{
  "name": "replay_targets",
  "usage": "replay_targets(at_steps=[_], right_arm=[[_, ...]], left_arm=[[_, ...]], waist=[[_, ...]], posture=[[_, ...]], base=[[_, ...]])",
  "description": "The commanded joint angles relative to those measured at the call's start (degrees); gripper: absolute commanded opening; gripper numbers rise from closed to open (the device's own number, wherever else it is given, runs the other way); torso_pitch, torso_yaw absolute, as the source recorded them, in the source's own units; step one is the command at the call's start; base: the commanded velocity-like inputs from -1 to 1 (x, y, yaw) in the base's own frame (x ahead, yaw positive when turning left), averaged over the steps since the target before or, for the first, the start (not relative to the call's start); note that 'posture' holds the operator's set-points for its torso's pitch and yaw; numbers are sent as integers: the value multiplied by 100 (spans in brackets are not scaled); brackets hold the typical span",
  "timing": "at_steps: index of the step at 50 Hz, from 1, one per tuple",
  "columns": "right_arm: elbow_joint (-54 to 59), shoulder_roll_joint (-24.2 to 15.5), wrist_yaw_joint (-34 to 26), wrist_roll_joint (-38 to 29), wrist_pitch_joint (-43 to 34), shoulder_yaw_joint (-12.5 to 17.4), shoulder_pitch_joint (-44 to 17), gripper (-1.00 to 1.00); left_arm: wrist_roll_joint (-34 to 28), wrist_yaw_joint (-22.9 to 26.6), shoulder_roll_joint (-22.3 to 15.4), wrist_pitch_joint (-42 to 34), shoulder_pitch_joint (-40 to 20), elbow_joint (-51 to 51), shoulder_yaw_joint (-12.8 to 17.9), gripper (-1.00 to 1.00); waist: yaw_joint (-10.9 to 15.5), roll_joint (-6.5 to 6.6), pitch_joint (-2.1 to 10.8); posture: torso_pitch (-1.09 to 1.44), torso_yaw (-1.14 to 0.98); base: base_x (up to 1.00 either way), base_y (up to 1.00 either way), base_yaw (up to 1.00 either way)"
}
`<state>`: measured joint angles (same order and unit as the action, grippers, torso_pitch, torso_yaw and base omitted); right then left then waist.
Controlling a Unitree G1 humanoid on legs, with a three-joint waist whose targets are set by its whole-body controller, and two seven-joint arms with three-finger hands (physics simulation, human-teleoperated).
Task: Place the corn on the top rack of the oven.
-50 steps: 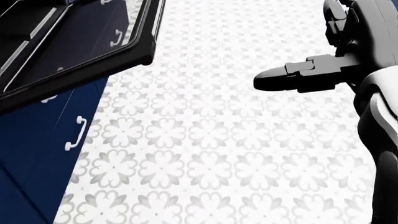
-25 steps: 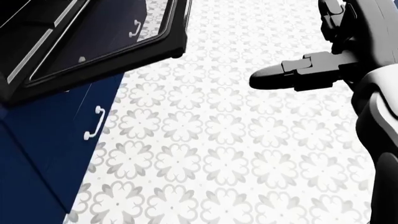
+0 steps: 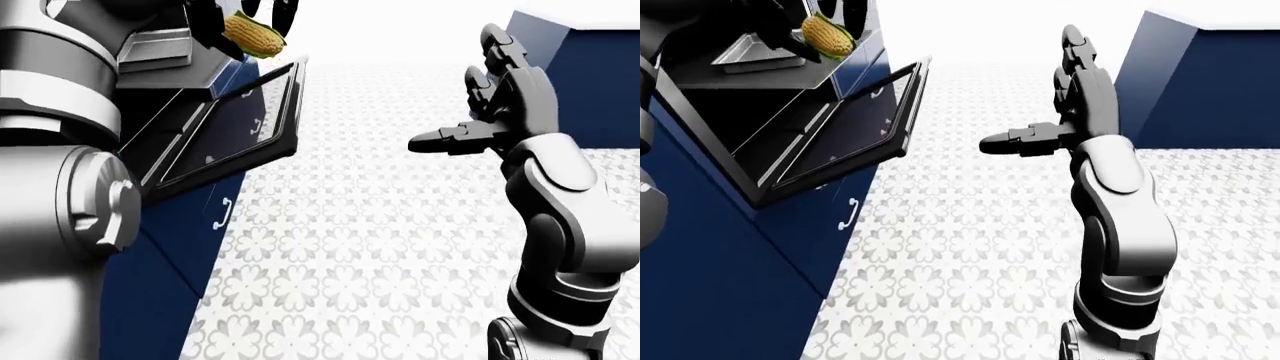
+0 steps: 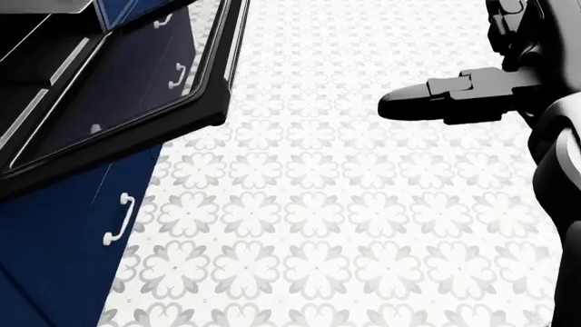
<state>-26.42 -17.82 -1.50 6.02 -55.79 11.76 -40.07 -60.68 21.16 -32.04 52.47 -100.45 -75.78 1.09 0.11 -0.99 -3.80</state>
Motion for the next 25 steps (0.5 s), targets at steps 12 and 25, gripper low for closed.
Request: replay_targets(at_steps=[12, 25], right_arm=[[-122, -47, -34, -3, 161, -54, -124, 100], [-126, -39, -66, 3, 139, -57, -167, 100]], left_arm=[[118, -93, -90, -78, -213, 156, 78, -70], [119, -73, -65, -83, -278, 146, 75, -70]], waist=[[-54, 405, 153], [-55, -142, 213]], posture=[[0, 0], [0, 0]], base=[[39, 9, 0], [39, 54, 0]])
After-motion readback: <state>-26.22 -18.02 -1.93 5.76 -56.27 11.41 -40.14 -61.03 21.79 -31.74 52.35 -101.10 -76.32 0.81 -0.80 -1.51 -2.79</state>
